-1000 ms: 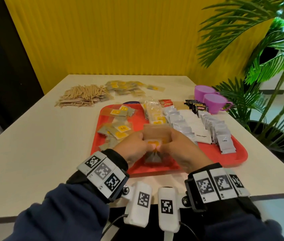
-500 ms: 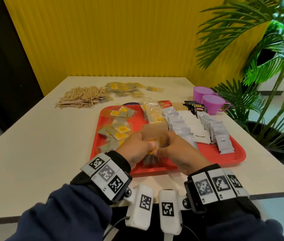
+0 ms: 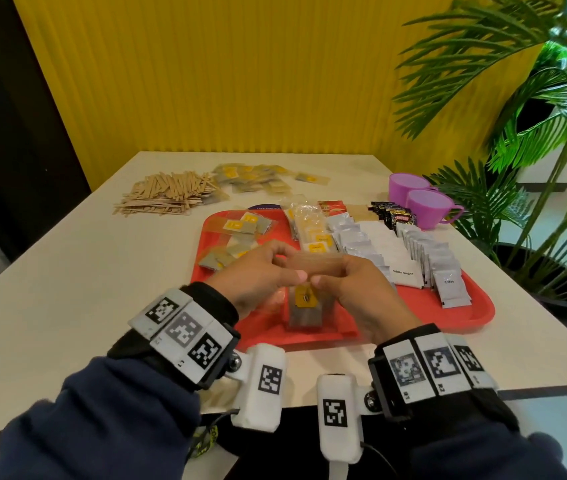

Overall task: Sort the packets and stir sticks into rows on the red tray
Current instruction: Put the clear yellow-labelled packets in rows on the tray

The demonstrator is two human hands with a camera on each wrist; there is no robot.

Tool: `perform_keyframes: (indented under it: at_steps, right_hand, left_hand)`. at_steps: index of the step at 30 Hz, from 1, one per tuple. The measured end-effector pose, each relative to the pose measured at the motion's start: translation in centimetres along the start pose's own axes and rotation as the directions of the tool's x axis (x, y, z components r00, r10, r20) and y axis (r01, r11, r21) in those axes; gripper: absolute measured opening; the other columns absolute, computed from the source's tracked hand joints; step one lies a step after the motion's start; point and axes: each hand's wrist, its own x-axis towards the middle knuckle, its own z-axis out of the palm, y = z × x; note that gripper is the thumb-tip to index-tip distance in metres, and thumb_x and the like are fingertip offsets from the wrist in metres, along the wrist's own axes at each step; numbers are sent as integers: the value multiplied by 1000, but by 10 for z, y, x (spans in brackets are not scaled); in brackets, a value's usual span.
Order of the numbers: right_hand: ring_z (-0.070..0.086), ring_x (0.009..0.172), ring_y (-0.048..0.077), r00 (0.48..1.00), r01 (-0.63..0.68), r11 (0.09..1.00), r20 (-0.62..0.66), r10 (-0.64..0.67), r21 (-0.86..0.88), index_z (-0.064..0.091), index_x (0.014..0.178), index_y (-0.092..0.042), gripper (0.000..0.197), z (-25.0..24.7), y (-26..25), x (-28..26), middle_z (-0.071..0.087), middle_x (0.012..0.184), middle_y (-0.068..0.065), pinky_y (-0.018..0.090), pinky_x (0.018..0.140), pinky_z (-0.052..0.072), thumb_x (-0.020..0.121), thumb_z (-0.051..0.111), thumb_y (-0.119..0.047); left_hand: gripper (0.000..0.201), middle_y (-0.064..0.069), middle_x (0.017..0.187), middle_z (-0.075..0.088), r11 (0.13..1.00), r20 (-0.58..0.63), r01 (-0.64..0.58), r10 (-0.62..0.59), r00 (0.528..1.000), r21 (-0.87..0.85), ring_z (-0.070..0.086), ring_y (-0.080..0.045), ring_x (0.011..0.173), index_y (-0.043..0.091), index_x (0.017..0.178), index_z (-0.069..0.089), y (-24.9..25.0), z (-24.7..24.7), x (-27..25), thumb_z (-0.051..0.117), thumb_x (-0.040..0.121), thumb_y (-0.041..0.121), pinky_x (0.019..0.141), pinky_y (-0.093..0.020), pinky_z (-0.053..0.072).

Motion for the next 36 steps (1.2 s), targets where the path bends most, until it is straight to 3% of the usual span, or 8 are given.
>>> perform_keyframes:
  at_steps: [2, 5, 10, 15, 21, 28, 32, 36]
  right_hand:
    - [64, 84, 14, 1000, 24, 999, -19, -24, 22, 65, 91, -16, 24, -1, 0, 1, 69, 94, 4, 22, 69, 51, 85, 57, 6]
    - [61, 74, 9, 999, 38, 995, -39, -35, 93, 64, 102, -10, 25, -4, -3, 2, 67, 89, 1, 13, 54, 45, 87, 54, 7]
    - [64, 89, 21, 996, 38, 980, -86, -21, 194, 63, 98, -12, 26, -5, -8, 8, 68, 97, 8, 31, 77, 53, 88, 52, 8]
    - [64, 95, 25, 995, 48, 979, -91, -30, 196, 64, 88, -19, 29, -7, -6, 12, 69, 95, 6, 37, 85, 52, 87, 52, 8]
    - [64, 102, 30, 995, 34, 975, -95, -14, 217, 65, 92, -18, 29, -11, -4, 13, 69, 101, 11, 48, 94, 49, 87, 52, 8]
    - [64, 102, 26, 998, 14, 975, -60, -1, 222, 64, 100, -15, 27, -12, -2, 14, 69, 104, 10, 41, 90, 51, 88, 52, 6]
    - [65, 99, 25, 999, 10, 973, -51, 2, 231, 64, 97, -18, 28, -12, -1, 13, 69, 101, 8, 40, 89, 52, 88, 52, 5]
    - [65, 98, 25, 998, 9, 969, -61, 6, 247, 64, 102, -14, 27, -14, 1, 14, 69, 103, 9, 38, 87, 52, 88, 52, 5]
  left_hand:
    - [6, 4, 95, 56, 999, -48, 16, -14, 999, 34, 56, -10, 87, 25, 88, 54, 4, -14, 6, 59, 90, 25, 74, -25, 43]
    - [11, 1, 104, 57, 997, -161, 60, -50, 986, 57, 52, -17, 94, 22, 85, 55, 17, -43, 12, 55, 92, 31, 72, -28, 41]
    - [16, -3, 109, 53, 882, -184, 176, -104, 977, 437, 49, -17, 95, 18, 109, 57, 31, -57, 21, 53, 94, 23, 80, -32, 42]
    - [55, -2, 151, 30, 359, -34, 92, -163, 986, 929, 32, -21, 136, 23, 144, 35, 40, -45, 36, 38, 94, 1, 96, -26, 36]
    - [62, -3, 155, 19, -89, 51, -85, -331, 942, 992, 32, -21, 135, 28, 148, 20, 37, -33, 53, 36, 95, 2, 89, -26, 37]
    - [46, -6, 139, 45, -150, 31, -88, -347, 937, 985, 51, -18, 114, 9, 135, 45, 34, -27, 60, 57, 92, 21, 83, -24, 42]
    - [30, -7, 105, 65, -6, 84, -91, -321, 943, 996, 44, -8, 65, 4, 117, 60, 36, -37, 64, 60, 90, 16, 38, -5, 32]
    - [16, 8, 69, 48, 155, 107, -76, -203, 973, 985, 40, -3, 58, 20, 75, 53, 36, -49, 67, 62, 88, 19, 47, -11, 35]
